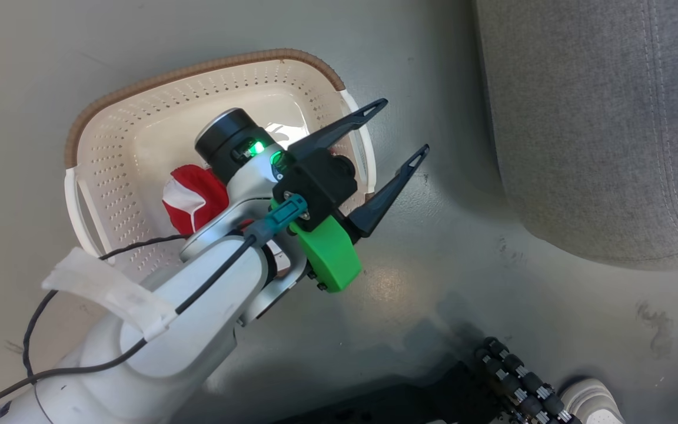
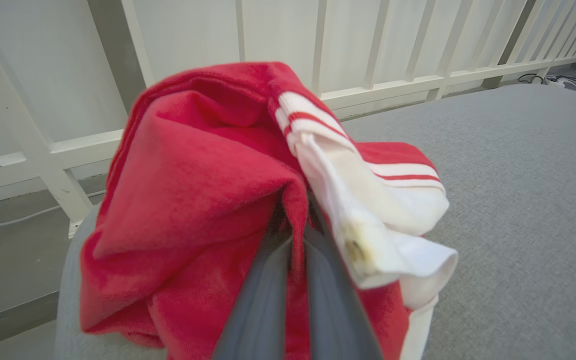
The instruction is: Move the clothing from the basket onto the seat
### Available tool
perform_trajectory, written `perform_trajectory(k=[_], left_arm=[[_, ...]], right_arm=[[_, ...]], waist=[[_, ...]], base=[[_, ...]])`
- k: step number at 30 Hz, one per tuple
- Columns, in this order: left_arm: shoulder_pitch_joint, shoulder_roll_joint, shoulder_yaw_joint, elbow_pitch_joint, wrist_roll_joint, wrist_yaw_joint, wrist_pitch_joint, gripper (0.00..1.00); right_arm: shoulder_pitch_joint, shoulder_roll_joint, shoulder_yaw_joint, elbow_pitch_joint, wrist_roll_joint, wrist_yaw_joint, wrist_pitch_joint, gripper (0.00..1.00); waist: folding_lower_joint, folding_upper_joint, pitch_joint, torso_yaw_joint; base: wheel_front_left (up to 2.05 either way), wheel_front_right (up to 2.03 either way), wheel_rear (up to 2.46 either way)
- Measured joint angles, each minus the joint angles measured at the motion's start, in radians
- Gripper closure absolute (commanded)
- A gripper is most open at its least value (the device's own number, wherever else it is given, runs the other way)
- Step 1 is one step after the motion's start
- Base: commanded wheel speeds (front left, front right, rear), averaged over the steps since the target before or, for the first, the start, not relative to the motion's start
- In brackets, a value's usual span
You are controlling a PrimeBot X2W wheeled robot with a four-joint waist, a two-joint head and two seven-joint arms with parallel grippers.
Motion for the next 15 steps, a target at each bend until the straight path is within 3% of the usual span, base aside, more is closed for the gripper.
perform_trajectory(k=[5,7,8,9,10,15], left_arm=[[-0.002,0.006,0.003,0.003,0.0,0.0,-0.015,0.0],[-0.002,0.007,0.003,0.005,0.0,-0.002,-0.022,0.0],[-0.002,0.008,0.004,0.006,0.0,-0.004,-0.022,0.0],[-0.002,0.011,0.005,0.008,0.0,-0.006,-0.024,0.0],[-0.002,0.014,0.006,0.011,0.0,-0.006,-0.031,0.0],[-0.001,0.031,0.015,0.032,-0.002,-0.006,-0.045,0.0]], right_arm=[[0.009,0.029,0.016,0.031,0.002,0.006,-0.027,1.0],[0.015,0.037,0.021,0.043,0.002,0.013,-0.035,0.63],[0.016,0.042,0.023,0.048,0.002,0.015,-0.036,0.5],[0.016,0.046,0.024,0.053,0.002,0.02,-0.039,0.16],[0.018,0.05,0.027,0.056,0.001,0.02,-0.044,0.0],[0.051,0.058,0.04,0.064,-0.018,0.042,-0.046,0.0]], waist=[[-0.0001,0.0,-0.004,-0.01],[-0.0001,0.0,-0.01,-0.014],[-0.0001,0.0,-0.013,-0.016],[-0.0001,0.0,-0.017,-0.019],[-0.0001,0.0,-0.022,-0.021],[-0.0001,0.0,-0.051,-0.035]], base=[[0.0,0.0,0.0],[0.0,0.0,0.0],[0.0,0.0,0.0],[0.0,0.0,0.0],[0.0,0.0,0.0],[0.0,0.0,0.0]])
